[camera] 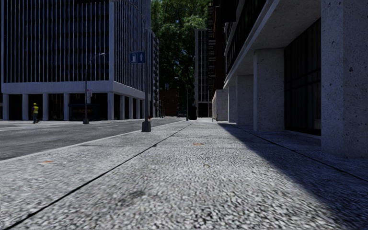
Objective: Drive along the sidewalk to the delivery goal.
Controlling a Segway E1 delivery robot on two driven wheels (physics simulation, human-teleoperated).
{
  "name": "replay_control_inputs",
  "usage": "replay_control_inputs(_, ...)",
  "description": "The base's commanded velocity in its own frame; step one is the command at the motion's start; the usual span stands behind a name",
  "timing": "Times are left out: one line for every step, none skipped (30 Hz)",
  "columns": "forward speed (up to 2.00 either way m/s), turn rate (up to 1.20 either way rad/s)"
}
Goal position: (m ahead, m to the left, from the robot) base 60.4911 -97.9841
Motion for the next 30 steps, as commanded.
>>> replay_control_inputs(2.00, 0.00)
replay_control_inputs(2.00, 0.00)
replay_control_inputs(2.00, 0.00)
replay_control_inputs(2.00, 0.00)
replay_control_inputs(2.00, 0.00)
replay_control_inputs(2.00, 0.00)
replay_control_inputs(2.00, 0.00)
replay_control_inputs(2.00, 0.00)
replay_control_inputs(2.00, 0.00)
replay_control_inputs(2.00, 0.00)
replay_control_inputs(2.00, 0.00)
replay_control_inputs(2.00, 0.00)
replay_control_inputs(2.00, 0.00)
replay_control_inputs(2.00, 0.00)
replay_control_inputs(2.00, 0.00)
replay_control_inputs(2.00, 0.00)
replay_control_inputs(2.00, 0.00)
replay_control_inputs(2.00, 0.00)
replay_control_inputs(2.00, 0.00)
replay_control_inputs(2.00, 0.00)
replay_control_inputs(2.00, 0.00)
replay_control_inputs(2.00, 0.00)
replay_control_inputs(2.00, 0.00)
replay_control_inputs(2.00, 0.00)
replay_control_inputs(2.00, 0.00)
replay_control_inputs(2.00, 0.00)
replay_control_inputs(2.00, 0.00)
replay_control_inputs(2.00, 0.00)
replay_control_inputs(2.00, 0.00)
replay_control_inputs(2.00, 0.00)
